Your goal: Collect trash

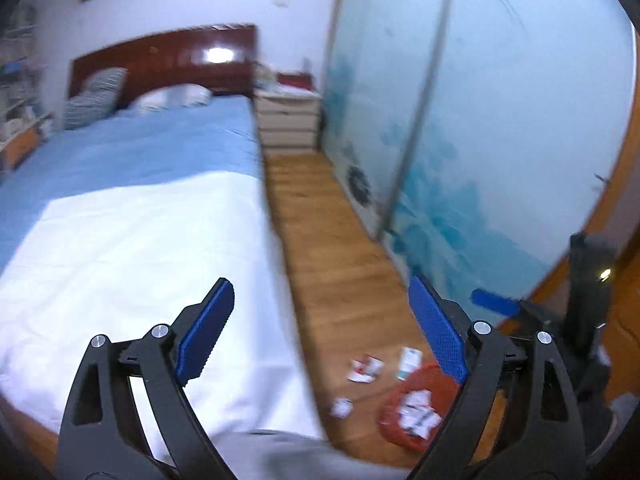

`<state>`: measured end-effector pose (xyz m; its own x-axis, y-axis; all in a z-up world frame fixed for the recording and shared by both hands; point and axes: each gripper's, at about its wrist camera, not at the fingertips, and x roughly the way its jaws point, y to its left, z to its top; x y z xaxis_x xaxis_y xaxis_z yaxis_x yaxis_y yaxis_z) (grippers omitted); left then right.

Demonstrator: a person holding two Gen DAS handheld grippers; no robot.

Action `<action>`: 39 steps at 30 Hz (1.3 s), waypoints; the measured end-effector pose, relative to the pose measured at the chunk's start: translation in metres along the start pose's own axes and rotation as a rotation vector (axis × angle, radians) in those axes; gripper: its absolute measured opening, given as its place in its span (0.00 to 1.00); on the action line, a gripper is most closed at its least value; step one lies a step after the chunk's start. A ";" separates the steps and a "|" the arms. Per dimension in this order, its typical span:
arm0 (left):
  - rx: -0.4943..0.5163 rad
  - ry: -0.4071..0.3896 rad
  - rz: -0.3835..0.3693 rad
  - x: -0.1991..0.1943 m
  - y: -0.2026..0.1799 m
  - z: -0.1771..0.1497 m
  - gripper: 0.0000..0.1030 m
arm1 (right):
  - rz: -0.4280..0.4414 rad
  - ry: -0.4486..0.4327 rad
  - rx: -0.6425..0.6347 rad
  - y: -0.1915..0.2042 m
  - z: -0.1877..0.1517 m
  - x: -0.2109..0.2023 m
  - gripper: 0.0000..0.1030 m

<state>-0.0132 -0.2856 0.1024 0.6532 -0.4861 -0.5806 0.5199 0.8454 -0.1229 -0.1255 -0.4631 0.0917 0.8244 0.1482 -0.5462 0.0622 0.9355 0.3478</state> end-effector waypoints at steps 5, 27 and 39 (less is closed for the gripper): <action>-0.064 -0.066 0.077 -0.025 0.065 -0.007 0.87 | 0.055 -0.034 -0.113 0.091 0.019 0.019 0.93; -0.253 -0.088 0.216 0.000 0.212 -0.086 0.93 | -0.079 -0.212 -0.214 0.264 -0.055 0.097 0.93; -0.234 -0.148 0.235 0.001 0.216 -0.090 0.94 | -0.080 -0.049 -0.160 0.262 -0.045 0.141 0.93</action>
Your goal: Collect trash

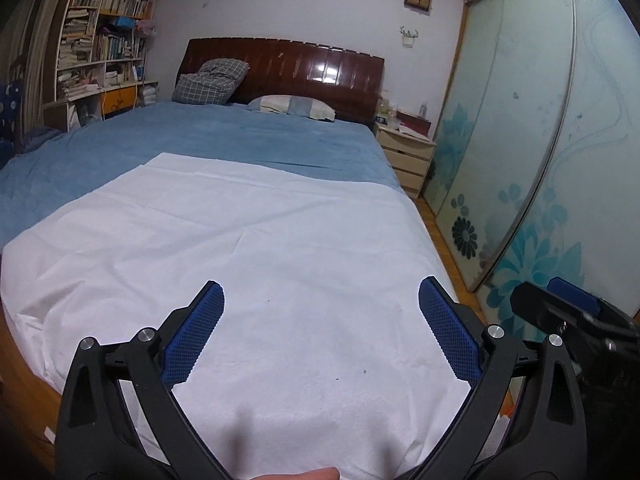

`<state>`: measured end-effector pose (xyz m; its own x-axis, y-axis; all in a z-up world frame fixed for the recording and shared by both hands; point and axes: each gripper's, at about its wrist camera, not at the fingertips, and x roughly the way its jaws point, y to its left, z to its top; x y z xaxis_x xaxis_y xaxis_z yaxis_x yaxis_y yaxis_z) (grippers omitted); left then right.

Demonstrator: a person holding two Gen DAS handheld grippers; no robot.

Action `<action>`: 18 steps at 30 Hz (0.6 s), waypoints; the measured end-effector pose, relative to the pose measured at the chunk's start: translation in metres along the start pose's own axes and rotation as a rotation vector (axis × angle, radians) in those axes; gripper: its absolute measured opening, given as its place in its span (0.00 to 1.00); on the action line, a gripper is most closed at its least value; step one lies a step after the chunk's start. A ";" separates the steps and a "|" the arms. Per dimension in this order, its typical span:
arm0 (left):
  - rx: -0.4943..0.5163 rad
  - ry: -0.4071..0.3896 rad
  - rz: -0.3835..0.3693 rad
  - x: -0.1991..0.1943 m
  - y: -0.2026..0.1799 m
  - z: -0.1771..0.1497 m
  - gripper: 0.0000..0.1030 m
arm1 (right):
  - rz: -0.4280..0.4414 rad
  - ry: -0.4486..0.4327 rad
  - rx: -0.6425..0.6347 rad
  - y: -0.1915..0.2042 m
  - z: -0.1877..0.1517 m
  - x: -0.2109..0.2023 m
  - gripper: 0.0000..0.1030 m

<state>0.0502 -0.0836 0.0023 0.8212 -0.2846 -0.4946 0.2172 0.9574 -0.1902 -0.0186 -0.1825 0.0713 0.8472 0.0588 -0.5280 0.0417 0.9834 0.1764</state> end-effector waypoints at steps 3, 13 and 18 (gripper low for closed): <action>0.004 0.004 0.011 0.000 0.001 -0.001 0.94 | 0.001 0.005 0.000 -0.011 0.002 0.006 0.93; -0.033 0.004 0.058 -0.005 0.018 -0.001 0.94 | -0.005 -0.009 -0.041 -0.004 0.001 0.007 0.93; -0.040 -0.007 0.059 -0.007 0.022 -0.001 0.94 | -0.003 -0.002 -0.033 -0.004 -0.003 0.005 0.93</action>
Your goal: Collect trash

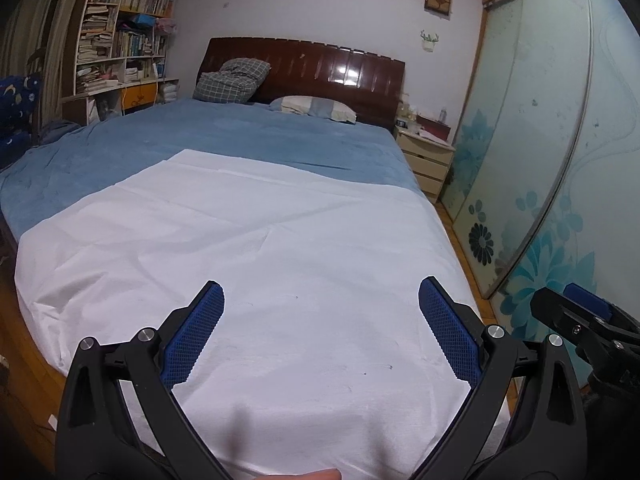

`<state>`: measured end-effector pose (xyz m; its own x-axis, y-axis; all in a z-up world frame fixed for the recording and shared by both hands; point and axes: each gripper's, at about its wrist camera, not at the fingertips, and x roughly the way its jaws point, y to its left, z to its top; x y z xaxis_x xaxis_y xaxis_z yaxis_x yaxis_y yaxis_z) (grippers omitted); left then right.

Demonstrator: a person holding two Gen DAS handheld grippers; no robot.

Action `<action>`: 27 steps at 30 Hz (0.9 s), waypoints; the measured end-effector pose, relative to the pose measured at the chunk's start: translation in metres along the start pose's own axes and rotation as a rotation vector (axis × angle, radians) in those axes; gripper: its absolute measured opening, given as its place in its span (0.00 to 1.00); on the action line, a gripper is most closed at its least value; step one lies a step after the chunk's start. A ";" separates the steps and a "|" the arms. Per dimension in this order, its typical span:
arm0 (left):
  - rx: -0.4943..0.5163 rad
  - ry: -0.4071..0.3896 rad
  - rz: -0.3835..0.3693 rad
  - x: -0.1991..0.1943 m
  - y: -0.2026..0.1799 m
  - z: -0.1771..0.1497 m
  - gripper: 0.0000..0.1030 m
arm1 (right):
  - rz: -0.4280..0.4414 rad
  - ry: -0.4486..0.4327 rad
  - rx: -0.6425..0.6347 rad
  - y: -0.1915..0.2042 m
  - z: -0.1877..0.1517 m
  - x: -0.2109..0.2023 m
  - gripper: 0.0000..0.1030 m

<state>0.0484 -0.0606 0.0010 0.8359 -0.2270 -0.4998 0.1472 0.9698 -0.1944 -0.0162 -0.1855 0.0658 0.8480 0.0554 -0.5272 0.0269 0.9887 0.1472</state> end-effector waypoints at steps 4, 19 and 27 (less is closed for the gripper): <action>-0.004 -0.002 0.006 0.000 0.000 0.000 0.94 | 0.001 0.000 -0.008 0.001 0.000 -0.001 0.93; -0.004 -0.001 0.009 0.000 -0.004 -0.001 0.94 | 0.003 -0.005 -0.027 0.002 0.000 -0.003 0.93; -0.007 -0.004 0.011 -0.001 -0.002 -0.001 0.94 | 0.005 -0.004 -0.027 0.001 0.001 -0.004 0.93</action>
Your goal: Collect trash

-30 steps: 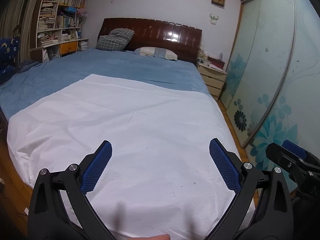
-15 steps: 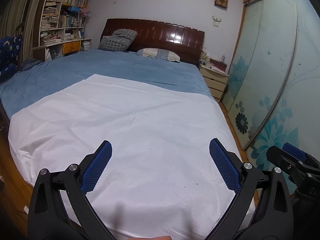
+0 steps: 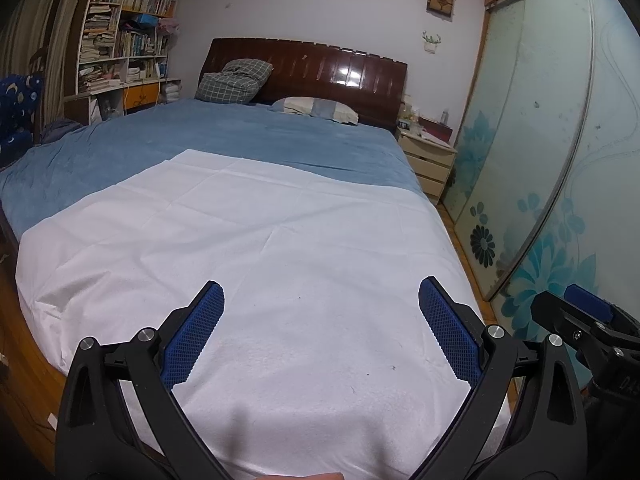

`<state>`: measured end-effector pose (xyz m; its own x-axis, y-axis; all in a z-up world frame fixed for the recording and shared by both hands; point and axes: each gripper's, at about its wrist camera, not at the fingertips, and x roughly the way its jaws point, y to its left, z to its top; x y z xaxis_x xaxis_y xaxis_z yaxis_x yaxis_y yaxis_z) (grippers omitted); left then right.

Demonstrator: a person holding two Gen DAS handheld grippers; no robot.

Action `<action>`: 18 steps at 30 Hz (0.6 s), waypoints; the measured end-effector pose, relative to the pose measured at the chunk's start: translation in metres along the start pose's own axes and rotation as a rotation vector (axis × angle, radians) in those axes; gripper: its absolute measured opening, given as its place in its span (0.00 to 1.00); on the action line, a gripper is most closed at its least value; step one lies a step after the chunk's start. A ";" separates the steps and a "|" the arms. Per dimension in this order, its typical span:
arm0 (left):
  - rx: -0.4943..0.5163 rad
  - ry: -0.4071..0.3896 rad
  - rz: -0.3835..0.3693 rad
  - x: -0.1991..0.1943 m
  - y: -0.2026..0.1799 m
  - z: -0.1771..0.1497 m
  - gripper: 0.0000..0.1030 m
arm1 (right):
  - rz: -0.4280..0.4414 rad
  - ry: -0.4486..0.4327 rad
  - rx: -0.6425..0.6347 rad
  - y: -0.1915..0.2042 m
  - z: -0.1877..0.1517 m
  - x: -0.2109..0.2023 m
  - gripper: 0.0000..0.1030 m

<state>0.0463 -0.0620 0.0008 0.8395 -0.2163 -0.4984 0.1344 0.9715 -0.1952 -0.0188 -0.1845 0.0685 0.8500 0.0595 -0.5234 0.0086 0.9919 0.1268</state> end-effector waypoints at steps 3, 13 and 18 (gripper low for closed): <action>-0.003 -0.002 0.000 0.000 0.000 0.000 0.94 | -0.001 0.000 0.001 0.001 0.000 0.000 0.93; -0.001 0.002 -0.002 0.000 -0.002 -0.001 0.94 | 0.000 0.002 -0.003 0.000 -0.002 0.001 0.93; -0.001 0.006 -0.001 -0.001 -0.002 -0.001 0.94 | 0.001 0.002 -0.005 0.000 -0.001 0.001 0.93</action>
<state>0.0449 -0.0635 0.0010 0.8361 -0.2184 -0.5032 0.1352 0.9711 -0.1967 -0.0183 -0.1843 0.0671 0.8488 0.0605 -0.5252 0.0054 0.9924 0.1230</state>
